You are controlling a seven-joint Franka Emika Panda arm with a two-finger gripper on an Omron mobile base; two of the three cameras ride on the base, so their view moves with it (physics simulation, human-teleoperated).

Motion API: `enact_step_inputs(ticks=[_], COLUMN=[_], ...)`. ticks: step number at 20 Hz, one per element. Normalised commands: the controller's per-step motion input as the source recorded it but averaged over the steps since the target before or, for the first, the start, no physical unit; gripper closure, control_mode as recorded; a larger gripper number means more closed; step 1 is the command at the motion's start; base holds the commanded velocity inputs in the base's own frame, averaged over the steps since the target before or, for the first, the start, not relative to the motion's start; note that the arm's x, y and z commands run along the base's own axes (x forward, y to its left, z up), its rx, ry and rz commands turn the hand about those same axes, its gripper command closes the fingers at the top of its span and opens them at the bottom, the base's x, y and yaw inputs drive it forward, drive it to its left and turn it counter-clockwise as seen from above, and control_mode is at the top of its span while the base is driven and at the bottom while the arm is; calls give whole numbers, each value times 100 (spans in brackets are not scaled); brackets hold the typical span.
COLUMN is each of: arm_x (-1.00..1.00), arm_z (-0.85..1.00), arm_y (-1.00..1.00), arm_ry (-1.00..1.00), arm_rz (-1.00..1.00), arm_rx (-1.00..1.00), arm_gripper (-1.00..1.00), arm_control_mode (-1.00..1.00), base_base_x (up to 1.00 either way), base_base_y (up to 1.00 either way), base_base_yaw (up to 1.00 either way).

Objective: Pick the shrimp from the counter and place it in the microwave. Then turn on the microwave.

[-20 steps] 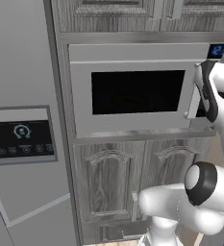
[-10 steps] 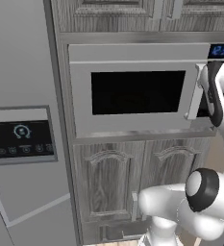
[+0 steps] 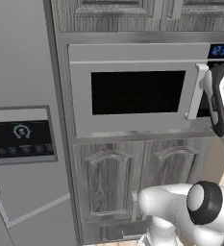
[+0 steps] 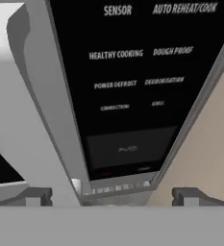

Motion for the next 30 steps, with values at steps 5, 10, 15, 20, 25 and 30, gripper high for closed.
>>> enact_step_inputs(ticks=[5, 10, 15, 20, 25, 30], arm_x=[-14, -13, -14, -9, -13, -15], arm_z=[2, 6, 7, 3, 1, 0], arm_y=[4, 4, 0, 0, 0, -3], arm_ry=[-7, -7, -6, -2, 0, 0], arm_rz=[1, 2, 3, 1, 0, 0], arm_rx=[0, 0, 0, 0, 0, 0], arm_gripper=[-100, -100, -100, -100, -100, -100], arm_control_mode=[-100, -100, -100, -100, -100, -100], base_base_x=[0, 0, 0, 0, 0, 0], base_base_y=[0, 0, 0, 0, 0, 0], base_base_yaw=[0, 0, 0, 0, 0, 0])
